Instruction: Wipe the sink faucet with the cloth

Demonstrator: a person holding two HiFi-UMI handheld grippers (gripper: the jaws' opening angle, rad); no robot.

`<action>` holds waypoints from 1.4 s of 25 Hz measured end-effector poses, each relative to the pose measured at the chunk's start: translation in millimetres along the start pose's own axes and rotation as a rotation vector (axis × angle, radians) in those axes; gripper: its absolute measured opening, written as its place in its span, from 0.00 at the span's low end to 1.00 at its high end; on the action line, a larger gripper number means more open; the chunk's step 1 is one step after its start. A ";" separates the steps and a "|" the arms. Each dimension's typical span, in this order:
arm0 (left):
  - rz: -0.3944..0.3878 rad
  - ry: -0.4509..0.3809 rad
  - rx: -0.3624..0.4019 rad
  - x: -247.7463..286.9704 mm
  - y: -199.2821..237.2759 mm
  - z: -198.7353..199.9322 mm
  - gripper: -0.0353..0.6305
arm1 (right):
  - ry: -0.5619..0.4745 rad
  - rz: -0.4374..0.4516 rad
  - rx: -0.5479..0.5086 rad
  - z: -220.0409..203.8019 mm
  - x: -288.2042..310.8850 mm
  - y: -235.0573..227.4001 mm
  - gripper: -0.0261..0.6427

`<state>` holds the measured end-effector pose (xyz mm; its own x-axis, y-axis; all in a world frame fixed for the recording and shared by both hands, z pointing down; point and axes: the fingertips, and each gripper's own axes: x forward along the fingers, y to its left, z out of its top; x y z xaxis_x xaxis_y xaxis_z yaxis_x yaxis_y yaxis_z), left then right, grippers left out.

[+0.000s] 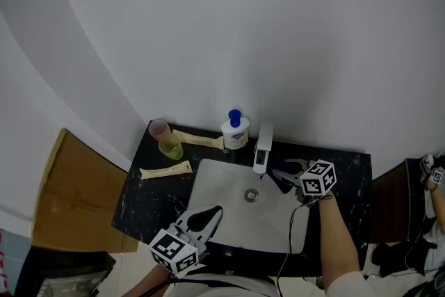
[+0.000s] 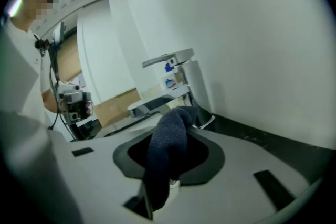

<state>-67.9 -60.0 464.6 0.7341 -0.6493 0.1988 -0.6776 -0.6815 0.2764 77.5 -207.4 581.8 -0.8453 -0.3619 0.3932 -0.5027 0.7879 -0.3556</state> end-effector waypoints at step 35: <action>0.010 0.004 -0.003 -4.0 9.6 -2.6 0.06 | -0.008 0.393 0.052 0.5 -12.2 73.2 0.20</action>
<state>-77.2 -63.0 468.9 0.7273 -0.6547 0.2058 -0.6850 -0.6739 0.2768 50.9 -145.6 550.6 -0.9764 -0.0414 0.2120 -0.1488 0.8407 -0.5207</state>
